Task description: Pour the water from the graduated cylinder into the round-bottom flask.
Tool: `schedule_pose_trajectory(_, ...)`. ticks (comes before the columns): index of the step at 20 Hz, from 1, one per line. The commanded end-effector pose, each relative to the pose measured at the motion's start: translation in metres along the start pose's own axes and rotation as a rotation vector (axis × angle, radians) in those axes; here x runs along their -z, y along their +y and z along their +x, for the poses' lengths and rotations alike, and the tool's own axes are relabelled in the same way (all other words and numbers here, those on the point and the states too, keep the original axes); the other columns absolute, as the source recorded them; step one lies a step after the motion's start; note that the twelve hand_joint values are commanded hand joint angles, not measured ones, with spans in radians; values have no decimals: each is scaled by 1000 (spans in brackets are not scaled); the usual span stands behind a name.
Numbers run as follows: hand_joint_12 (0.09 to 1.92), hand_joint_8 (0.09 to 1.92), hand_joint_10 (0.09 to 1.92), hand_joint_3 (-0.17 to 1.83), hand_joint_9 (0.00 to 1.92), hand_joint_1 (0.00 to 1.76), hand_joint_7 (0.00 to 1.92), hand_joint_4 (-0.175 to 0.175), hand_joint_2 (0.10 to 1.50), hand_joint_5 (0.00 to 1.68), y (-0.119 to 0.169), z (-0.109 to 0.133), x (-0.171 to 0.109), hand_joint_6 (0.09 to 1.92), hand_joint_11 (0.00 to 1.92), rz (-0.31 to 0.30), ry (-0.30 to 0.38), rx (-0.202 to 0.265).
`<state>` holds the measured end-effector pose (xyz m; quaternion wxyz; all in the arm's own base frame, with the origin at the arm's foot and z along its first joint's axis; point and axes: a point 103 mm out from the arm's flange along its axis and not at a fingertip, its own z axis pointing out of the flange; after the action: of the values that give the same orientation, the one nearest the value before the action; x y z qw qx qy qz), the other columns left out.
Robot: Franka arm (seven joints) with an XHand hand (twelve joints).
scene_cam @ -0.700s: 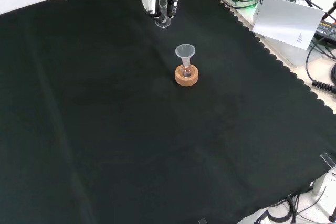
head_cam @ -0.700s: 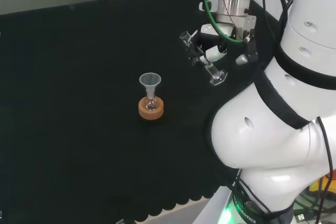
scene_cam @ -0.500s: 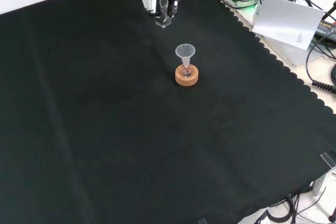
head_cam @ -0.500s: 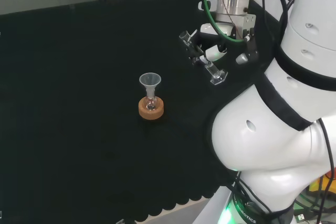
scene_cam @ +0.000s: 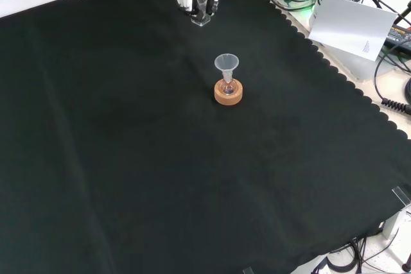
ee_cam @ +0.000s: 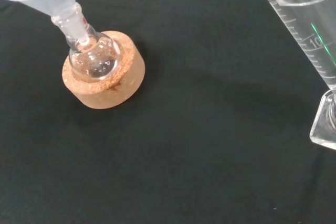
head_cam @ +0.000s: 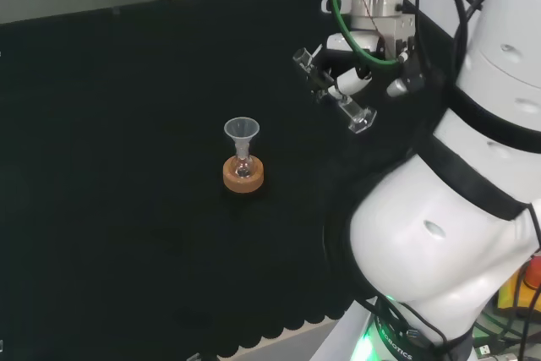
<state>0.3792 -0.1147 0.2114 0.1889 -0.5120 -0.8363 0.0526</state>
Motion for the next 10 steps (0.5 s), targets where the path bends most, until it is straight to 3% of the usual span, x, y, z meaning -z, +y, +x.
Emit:
schedule_pose_trajectory(1, 758, 961, 100, -1, 1421, 1263, 1026, -175, 1102, 995, 20, 48, -33, 978, 1270, 238, -62, 96)
schedule_pose_trajectory(10, 756, 961, 94, -1, 1424, 1263, 1026, -175, 1102, 995, 24, 56, -33, 978, 1271, 276, -86, 100)
